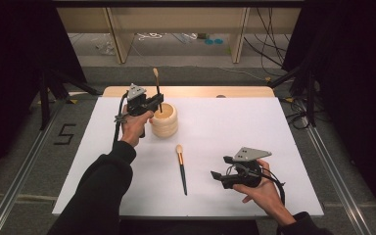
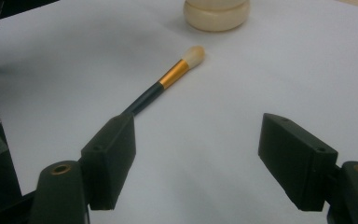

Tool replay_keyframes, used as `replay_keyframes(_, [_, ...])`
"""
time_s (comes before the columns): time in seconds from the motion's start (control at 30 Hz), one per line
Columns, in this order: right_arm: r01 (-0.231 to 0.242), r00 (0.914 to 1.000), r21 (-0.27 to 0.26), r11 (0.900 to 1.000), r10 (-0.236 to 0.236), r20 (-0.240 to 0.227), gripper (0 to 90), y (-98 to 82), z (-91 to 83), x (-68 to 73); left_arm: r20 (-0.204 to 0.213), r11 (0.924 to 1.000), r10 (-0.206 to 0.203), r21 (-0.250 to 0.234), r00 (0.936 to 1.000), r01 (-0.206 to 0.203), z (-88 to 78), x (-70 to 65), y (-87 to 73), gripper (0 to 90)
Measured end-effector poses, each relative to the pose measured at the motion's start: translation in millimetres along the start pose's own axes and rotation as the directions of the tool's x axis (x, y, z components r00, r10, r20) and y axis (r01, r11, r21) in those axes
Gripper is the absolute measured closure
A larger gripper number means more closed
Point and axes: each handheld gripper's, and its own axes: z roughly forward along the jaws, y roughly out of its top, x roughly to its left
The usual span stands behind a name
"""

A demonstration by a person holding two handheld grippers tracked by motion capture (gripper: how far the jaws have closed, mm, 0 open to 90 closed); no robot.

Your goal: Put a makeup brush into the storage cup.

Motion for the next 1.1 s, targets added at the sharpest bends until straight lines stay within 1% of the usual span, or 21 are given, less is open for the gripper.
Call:
replay_keyframes(0.07, [-0.003, 1.0, -0.001, 1.0, 0.003, -0.001, 28.6, 0.3, 0.1, 0.3, -0.009, 0.9994, 0.034, 0.005, 0.9994, -0.034, 3.1, 0.3, -1.7, 83.2])
replay_keyframes(0.13, [0.005, 1.0, 0.003, 1.0, -0.005, -0.008, 28.9, 0.4, 1.6, 0.8, -0.017, 0.9994, 0.029, 0.019, 0.9994, -0.028, 8.0, 1.2, -5.5, 83.2])
replay_keyframes(0.2, [-0.004, 1.0, 0.007, 1.0, 0.004, -0.009, 28.9, 0.2, 1.5, 1.8, -0.021, 0.9992, 0.027, 0.03, 0.9994, -0.026, 12.5, 1.8, -8.9, 83.2])
replay_keyframes(0.23, [0.002, 1.0, 0.003, 1.0, -0.002, -0.007, 28.9, 0.0, 1.7, 1.7, -0.023, 0.9993, 0.02, 0.032, 0.9995, -0.019, 13.6, 1.1, -9.9, 83.2])
replay_keyframes(0.33, [0.007, 1.0, 0.003, 1.0, -0.007, -0.007, 28.9, -0.1, 1.2, 0.7, -0.022, 0.9988, 0.029, 0.04, 0.9993, -0.028, 16.8, 0.0, -12.0, 83.1])
replay_keyframes(0.37, [-0.004, 0.9999, 0.006, 1.0, 0.004, -0.01, 28.9, -0.2, 0.6, 0.5, -0.022, 0.999, 0.022, 0.039, 0.9995, -0.021, 17.6, -0.4, -12.6, 83.1])
replay_keyframes(0.4, [0.004, 1.0, 0.004, 1.0, -0.004, -0.004, 28.9, -0.6, 0.7, -0.2, -0.021, 0.9989, 0.028, 0.039, 0.9994, -0.027, 18.3, 0.1, -13.1, 83.1])
replay_keyframes(0.43, [-0.003, 1.0, 0.003, 1.0, 0.003, -0.005, 28.9, -0.1, 0.5, -0.2, -0.02, 0.9988, 0.025, 0.043, 0.9995, -0.024, 18.8, 0.5, -14.0, 83.0])
replay_keyframes(0.47, [0.0, 1.0, 0.001, 1.0, 0.0, -0.004, 28.9, 0.0, 0.7, -0.3, -0.019, 0.9989, 0.012, 0.046, 0.9997, -0.011, 19.2, 0.6, -15.4, 83.0])
replay_keyframes(0.53, [-0.004, 0.9999, 0.006, 1.0, 0.004, -0.012, 28.9, 0.0, 0.5, 0.6, -0.022, 0.9989, 0.008, 0.046, 0.9997, -0.007, 19.3, 2.5, -17.9, 83.0])
replay_keyframes(0.63, [0.008, 0.9999, 0.002, 1.0, -0.008, -0.013, 29.0, 0.2, 0.9, 0.6, -0.037, 0.9977, -0.007, 0.067, 0.9993, 0.009, 19.7, 5.8, -23.7, 82.1])
replay_keyframes(0.67, [0.008, 0.9998, 0.003, 1.0, -0.008, -0.016, 29.0, 0.3, 1.0, 0.6, -0.047, 0.9969, -0.017, 0.075, 0.9987, 0.021, 19.9, 7.4, -25.7, 73.5])
replay_keyframes(0.7, [0.008, 0.9998, 0.003, 1.0, -0.008, -0.016, 29.0, 0.3, 1.0, 0.6, -0.049, 0.9964, -0.025, 0.08, 0.9985, 0.029, 19.9, 7.9, -26.7, 73.5])
replay_keyframes(0.73, [0.003, 0.9998, 0.006, 1.0, -0.003, -0.019, 29.0, 0.3, 0.7, 0.8, -0.056, 0.9953, -0.031, 0.09, 0.998, 0.036, 19.2, 7.6, -27.7, 68.1])
replay_keyframes(0.77, [0.003, 0.9999, 0.002, 1.0, -0.003, -0.017, 29.0, 0.3, 0.6, 0.3, -0.065, 0.9942, -0.024, 0.103, 0.9976, 0.031, 18.0, 7.1, -28.4, 52.2])
replay_keyframes(0.8, [0.003, 0.9999, 0.002, 1.0, -0.003, -0.017, 29.0, 0.3, 0.6, 0.3, -0.096, 0.9928, -0.014, 0.117, 0.9953, 0.026, 15.5, 6.0, -28.6, 52.2])
replay_keyframes(0.83, [0.0, 0.9999, -0.002, 1.0, 0.0, -0.012, 29.0, 0.5, 0.6, 0.1, -0.11, 0.9917, -0.029, 0.121, 0.9935, 0.043, 13.4, 5.1, -28.7, 44.4])
replay_keyframes(0.87, [-0.004, 0.9999, -0.001, 1.0, 0.004, -0.011, 29.0, 0.4, 0.4, -0.1, -0.113, 0.9911, -0.04, 0.122, 0.9928, 0.054, 11.0, 5.0, -28.4, 38.0])
replay_keyframes(0.9, [0.0, 1.0, -0.001, 1.0, 0.0, -0.008, 29.0, 0.2, 0.7, -0.7, -0.119, 0.9913, -0.042, 0.119, 0.9921, 0.056, 8.2, 4.9, -28.2, 34.4])
replay_keyframes(1.0, [0.004, 1.0, -0.002, 1.0, -0.004, -0.007, 29.0, 0.1, 0.1, -0.8, -0.127, 0.9925, -0.039, 0.11, 0.9912, 0.053, -1.0, 5.7, -26.5, 30.7])
replay_keyframes(1.1, [0.001, 1.0, 0.002, 1.0, -0.001, -0.007, 28.9, 0.0, 0.5, -0.4, -0.124, 0.9912, -0.058, 0.111, 0.9905, 0.072, -10.3, 6.3, -24.4, 27.6])
